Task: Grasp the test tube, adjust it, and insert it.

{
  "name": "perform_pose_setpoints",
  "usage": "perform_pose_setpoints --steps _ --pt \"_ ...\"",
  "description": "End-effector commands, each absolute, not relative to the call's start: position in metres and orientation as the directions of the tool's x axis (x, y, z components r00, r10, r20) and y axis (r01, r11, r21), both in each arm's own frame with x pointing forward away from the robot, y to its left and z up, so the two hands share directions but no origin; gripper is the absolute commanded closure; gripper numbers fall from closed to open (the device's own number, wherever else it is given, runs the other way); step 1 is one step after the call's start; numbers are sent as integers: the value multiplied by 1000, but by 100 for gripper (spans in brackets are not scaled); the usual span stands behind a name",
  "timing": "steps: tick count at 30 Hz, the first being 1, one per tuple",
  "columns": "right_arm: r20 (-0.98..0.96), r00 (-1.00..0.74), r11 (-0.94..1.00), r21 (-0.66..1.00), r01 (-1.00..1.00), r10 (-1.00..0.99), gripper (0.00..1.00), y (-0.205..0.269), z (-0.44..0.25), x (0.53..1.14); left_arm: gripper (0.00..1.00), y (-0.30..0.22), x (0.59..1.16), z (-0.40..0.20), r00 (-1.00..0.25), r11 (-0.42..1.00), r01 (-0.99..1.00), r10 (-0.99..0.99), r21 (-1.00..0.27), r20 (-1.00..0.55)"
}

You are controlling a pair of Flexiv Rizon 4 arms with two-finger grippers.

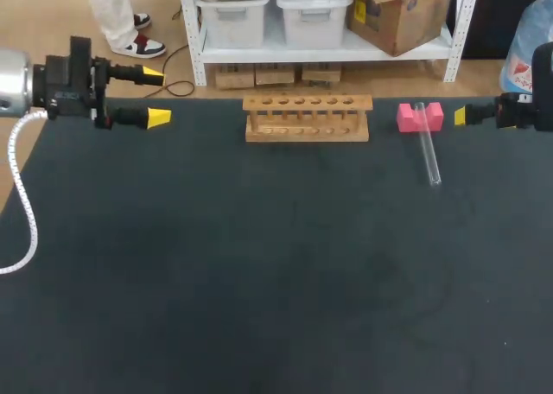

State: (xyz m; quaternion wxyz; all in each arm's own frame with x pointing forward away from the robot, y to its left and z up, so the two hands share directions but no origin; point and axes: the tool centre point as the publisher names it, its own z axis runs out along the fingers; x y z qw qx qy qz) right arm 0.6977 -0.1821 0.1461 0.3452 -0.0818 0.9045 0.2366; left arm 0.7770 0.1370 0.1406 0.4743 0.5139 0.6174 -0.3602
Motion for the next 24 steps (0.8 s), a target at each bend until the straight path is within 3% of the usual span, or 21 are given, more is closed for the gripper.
perform_pose_setpoints --steps 1,24 --pt "-663 -748 877 368 -309 15 0 -182 147 697 0 132 783 136 -18 202 978 287 42 -958" --pt "-663 -748 877 368 -309 15 0 -182 147 697 0 122 788 133 -65 260 966 314 19 -947"
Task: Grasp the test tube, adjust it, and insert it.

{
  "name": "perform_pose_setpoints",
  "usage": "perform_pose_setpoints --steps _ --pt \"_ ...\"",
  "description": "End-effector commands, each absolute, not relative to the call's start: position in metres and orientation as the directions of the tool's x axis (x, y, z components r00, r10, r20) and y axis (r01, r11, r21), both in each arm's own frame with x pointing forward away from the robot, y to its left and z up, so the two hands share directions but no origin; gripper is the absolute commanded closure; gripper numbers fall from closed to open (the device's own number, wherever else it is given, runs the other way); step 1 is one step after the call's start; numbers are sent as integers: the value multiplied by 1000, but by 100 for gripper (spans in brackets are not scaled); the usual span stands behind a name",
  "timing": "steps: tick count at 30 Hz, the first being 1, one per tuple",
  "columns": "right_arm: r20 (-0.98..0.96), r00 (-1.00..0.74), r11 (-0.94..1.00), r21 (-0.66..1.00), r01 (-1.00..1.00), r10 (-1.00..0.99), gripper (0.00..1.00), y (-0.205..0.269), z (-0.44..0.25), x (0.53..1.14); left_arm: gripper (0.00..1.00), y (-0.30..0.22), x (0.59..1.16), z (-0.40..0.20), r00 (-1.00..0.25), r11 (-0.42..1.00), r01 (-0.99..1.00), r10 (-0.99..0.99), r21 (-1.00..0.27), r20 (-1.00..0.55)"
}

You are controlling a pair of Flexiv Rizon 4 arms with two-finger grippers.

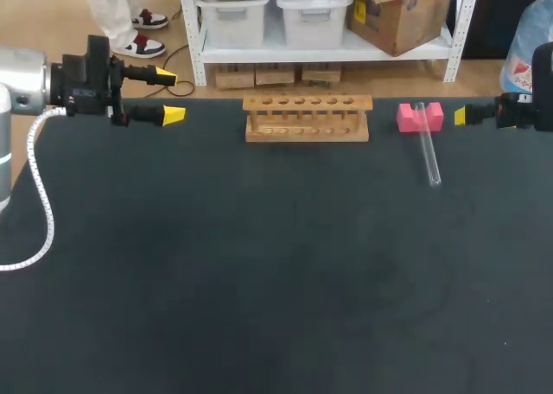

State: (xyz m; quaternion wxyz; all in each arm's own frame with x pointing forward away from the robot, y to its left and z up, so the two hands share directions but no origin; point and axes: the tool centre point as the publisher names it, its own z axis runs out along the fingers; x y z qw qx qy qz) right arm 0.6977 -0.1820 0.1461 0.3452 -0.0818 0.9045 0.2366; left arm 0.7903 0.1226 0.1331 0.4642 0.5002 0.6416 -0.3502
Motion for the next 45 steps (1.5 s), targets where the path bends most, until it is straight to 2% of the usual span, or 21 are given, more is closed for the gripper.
perform_pose_setpoints --steps 1,12,14,17,23,32,45 --pt "-663 -748 877 368 -309 15 0 -182 147 697 0 122 788 133 -65 260 966 314 19 -947" --pt "-663 -748 877 368 -309 15 0 -182 147 697 0 122 788 133 -65 260 966 314 19 -947" --pt "-646 -757 878 302 -372 -99 0 -164 145 707 0 122 788 133 -65 260 966 314 19 -947" --pt "-552 -777 899 106 -425 -303 0 -147 145 718 0 122 788 133 -65 260 966 314 19 -947" --pt "-472 -793 920 -125 -372 -385 0 -144 155 728 0 122 788 133 -65 260 966 314 19 -947" --pt "-454 -828 935 -279 -217 -328 0 -151 130 744 0 122 788 133 -65 260 966 314 19 -947" --pt "-697 -683 966 -251 -53 -219 0 -171 107 755 0 122 788 133 -65 260 966 314 19 -947"
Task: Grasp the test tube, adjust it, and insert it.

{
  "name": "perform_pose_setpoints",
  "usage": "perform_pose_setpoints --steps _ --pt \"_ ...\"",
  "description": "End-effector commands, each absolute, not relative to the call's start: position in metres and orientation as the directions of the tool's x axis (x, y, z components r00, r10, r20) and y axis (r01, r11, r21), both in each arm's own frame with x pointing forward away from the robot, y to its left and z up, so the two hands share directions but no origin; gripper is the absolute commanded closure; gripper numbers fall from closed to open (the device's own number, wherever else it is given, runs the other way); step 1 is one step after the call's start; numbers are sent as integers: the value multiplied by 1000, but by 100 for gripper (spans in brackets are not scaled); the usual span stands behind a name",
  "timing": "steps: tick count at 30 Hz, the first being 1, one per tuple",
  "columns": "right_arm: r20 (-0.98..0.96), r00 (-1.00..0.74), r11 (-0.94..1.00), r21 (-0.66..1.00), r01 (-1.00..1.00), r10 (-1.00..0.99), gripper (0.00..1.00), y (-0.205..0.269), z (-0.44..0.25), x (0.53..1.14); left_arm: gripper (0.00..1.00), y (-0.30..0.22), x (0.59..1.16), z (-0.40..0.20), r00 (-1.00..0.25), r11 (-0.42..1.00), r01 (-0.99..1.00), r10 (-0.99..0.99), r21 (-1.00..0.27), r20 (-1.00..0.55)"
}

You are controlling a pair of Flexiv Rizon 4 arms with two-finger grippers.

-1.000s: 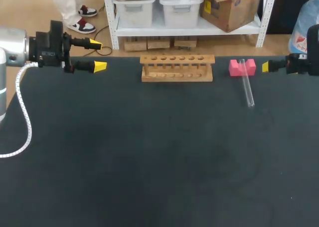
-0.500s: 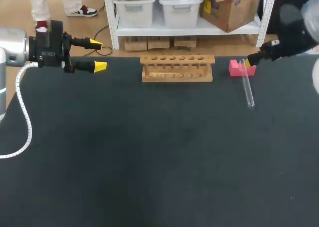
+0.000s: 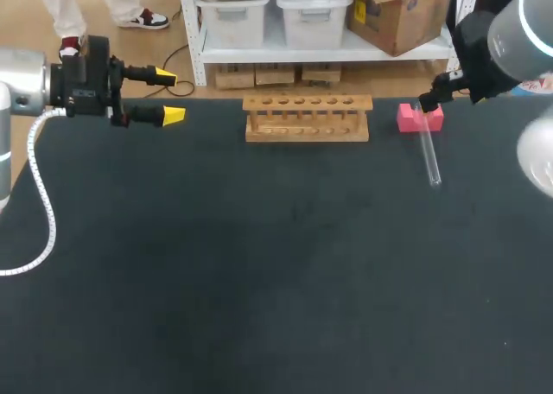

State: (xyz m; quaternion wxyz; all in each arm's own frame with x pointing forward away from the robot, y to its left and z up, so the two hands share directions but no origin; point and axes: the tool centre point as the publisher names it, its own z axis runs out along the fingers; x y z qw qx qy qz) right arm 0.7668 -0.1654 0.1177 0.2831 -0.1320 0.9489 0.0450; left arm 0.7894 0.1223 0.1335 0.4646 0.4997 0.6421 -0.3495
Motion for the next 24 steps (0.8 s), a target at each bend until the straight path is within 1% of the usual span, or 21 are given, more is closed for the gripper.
perform_pose_setpoints --steps 1,5,9,16,24 --pt "-709 -670 968 -244 -57 -218 0 -171 106 755 0 122 788 133 -65 260 966 314 19 -947" --pt "-719 -648 958 -279 -62 -251 0 -171 99 759 0 122 788 133 -65 260 966 314 19 -947" --pt "-746 -614 959 -275 -69 -258 0 -164 96 763 0 122 788 133 -65 260 966 314 19 -947" --pt "-750 -605 957 -279 -81 -269 0 -151 85 772 0 122 788 133 -65 260 966 314 19 -947" --pt "-760 -611 972 -218 -81 -222 0 -153 62 782 0 122 788 133 -65 260 966 314 19 -947"
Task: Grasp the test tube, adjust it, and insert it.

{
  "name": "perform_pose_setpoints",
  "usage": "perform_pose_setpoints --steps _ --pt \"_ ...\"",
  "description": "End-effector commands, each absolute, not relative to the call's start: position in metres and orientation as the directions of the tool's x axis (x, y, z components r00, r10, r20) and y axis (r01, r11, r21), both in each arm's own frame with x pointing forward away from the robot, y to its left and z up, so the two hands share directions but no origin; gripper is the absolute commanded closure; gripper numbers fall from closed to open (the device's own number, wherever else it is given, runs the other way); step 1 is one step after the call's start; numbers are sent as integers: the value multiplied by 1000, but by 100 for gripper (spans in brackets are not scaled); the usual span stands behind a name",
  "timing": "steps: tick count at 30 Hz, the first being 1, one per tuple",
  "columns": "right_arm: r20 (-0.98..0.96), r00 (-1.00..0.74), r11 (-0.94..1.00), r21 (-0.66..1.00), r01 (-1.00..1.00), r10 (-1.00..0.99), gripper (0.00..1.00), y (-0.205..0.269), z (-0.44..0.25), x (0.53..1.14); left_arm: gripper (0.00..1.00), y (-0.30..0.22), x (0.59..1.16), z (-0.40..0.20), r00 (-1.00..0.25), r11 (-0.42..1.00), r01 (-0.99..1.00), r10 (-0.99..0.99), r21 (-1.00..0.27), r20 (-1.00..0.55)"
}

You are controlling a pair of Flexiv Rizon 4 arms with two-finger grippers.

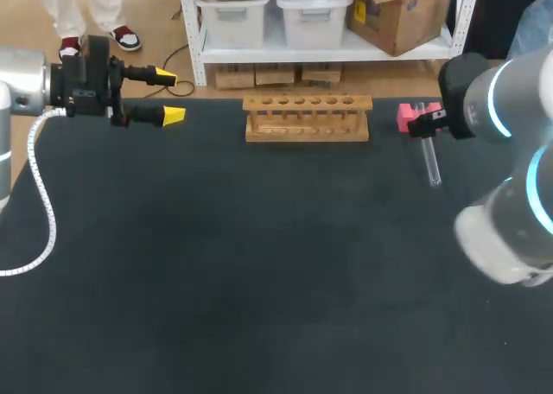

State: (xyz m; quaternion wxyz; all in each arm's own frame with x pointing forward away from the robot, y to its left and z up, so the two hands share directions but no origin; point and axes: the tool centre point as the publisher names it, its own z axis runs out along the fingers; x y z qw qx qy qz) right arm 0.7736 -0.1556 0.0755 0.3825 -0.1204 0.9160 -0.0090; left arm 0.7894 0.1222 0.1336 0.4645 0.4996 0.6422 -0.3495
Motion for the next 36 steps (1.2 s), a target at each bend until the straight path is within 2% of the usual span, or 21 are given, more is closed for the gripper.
perform_pose_setpoints --steps 1,16,36 --pt "-760 -611 973 -216 -81 -220 0 -154 59 783 0 122 788 133 -65 260 966 314 19 -947" --pt "-762 -620 980 -103 -169 -187 0 -146 23 794 0 122 788 133 -65 260 966 314 19 -947" --pt "-737 -656 971 -2 -241 -164 0 -163 4 812 0 122 788 133 -65 260 966 314 19 -947"
